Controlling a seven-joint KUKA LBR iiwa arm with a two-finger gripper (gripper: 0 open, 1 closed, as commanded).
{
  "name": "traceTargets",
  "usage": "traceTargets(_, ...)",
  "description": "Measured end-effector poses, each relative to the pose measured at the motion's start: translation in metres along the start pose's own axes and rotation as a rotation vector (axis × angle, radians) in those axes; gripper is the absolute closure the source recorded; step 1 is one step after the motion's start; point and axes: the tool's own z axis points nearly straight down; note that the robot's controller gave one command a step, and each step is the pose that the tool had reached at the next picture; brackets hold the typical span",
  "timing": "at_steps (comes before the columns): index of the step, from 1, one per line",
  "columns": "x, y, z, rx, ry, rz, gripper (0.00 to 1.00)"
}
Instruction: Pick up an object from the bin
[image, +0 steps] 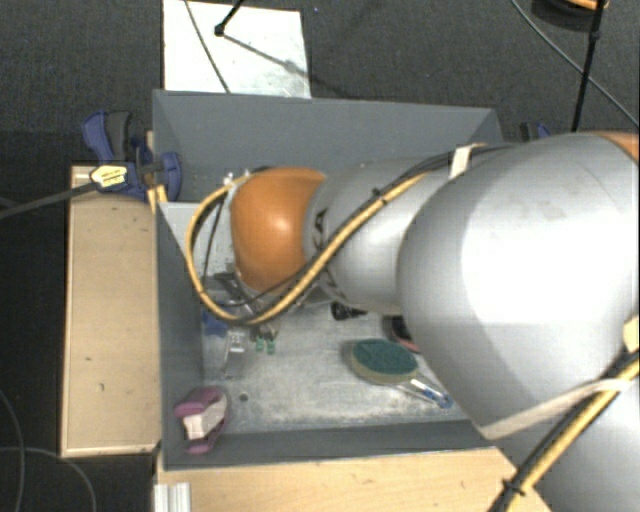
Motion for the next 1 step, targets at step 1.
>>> traceTargets(1,0.0227,0.0041,-0.0007,-0.002,-0.006,0.249,0.0)
